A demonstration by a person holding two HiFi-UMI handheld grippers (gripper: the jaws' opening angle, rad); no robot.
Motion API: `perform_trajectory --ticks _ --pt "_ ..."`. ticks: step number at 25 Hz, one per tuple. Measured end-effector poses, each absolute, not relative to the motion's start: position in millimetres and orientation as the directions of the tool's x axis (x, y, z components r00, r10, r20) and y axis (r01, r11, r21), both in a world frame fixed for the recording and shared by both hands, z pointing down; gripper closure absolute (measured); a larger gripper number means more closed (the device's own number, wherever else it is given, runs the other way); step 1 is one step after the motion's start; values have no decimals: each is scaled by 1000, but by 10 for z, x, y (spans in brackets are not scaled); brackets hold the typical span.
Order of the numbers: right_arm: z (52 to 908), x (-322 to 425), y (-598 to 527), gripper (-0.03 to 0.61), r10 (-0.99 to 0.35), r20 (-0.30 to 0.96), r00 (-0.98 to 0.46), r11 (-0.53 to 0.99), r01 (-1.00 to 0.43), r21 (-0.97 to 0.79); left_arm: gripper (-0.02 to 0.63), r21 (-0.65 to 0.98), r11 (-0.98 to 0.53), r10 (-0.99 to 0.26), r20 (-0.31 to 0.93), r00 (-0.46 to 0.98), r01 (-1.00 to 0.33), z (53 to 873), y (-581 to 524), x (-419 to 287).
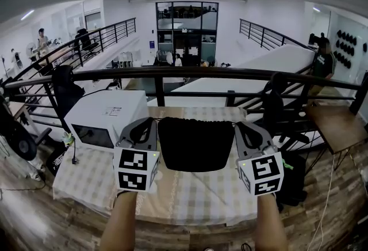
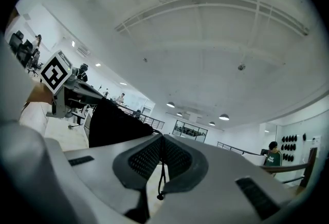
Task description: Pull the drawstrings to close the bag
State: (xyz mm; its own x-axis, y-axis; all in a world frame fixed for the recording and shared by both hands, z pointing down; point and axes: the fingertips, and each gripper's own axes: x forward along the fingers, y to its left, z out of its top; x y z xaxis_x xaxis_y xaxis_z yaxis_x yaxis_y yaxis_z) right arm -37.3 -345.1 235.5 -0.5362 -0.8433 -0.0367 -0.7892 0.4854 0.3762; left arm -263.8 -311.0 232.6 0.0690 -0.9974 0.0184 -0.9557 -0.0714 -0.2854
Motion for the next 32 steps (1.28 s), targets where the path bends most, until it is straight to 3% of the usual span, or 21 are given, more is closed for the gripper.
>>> perform_trajectory --ticks 9,32 --pt "2466 -287 -3485 555 -867 -17 -498 457 -808 371 589 -295 -52 -997 76 31 -954 2571 -3135 -2790" --pt "2615 80 -3537 557 -908 -18 -418 402 -884 238 589 -224 18 -996 79 -36 -974 2678 -3006 -3166"
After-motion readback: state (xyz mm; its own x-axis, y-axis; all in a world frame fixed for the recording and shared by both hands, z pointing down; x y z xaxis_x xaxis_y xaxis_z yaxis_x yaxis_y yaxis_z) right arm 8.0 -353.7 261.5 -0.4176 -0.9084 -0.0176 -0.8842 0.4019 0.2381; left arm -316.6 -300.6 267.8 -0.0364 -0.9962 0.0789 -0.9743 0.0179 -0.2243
